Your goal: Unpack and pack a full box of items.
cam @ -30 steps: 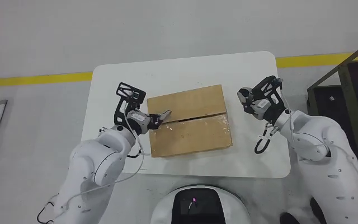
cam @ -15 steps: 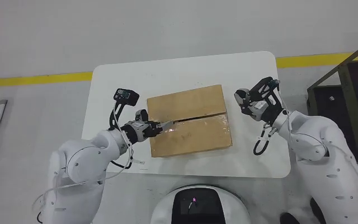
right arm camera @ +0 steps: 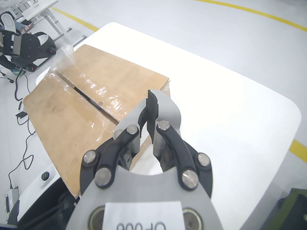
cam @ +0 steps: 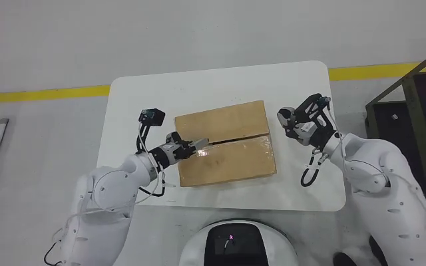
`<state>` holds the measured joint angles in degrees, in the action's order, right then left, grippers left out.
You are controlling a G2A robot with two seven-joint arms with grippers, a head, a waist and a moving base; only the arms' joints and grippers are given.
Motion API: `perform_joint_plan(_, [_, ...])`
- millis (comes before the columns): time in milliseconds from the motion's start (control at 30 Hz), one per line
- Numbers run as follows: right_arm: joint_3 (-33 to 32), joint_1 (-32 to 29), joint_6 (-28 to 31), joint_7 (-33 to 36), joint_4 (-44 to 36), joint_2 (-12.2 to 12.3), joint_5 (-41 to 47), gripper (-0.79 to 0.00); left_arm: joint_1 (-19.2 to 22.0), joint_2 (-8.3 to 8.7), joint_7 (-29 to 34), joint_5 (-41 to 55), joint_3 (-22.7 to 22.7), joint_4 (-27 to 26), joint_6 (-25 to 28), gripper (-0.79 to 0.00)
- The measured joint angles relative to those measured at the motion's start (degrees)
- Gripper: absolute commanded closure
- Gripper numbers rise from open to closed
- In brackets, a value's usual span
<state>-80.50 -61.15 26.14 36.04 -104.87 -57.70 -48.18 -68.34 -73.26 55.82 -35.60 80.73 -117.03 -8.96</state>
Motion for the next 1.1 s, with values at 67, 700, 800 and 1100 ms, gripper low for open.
perform_joint_plan(67, [0.0,-0.1,-0.1,-0.1,-0.2,0.0,0.0,0.0,0.7,0.02,-1.3,-0.9,-0.8,1.6,0.1,-0.785])
perform_joint_plan(700, [-0.4,-0.9,-1.4,-0.1,-1.7,0.3,0.2,0.0,3.8,0.58,-4.7,1.7,-2.5,7.4,4.7,-0.785])
perform_joint_plan(800, [-0.3,-0.8,-1.6,0.0,-1.8,0.3,0.2,0.0,4.1,0.85,-4.6,-0.3,-2.6,7.3,5.8,-0.785])
perform_joint_plan(1100, [0.1,-0.4,-1.7,-0.1,-1.7,0.3,0.2,0.0,3.8,1.53,-3.8,-1.6,-1.2,7.3,6.3,-0.785])
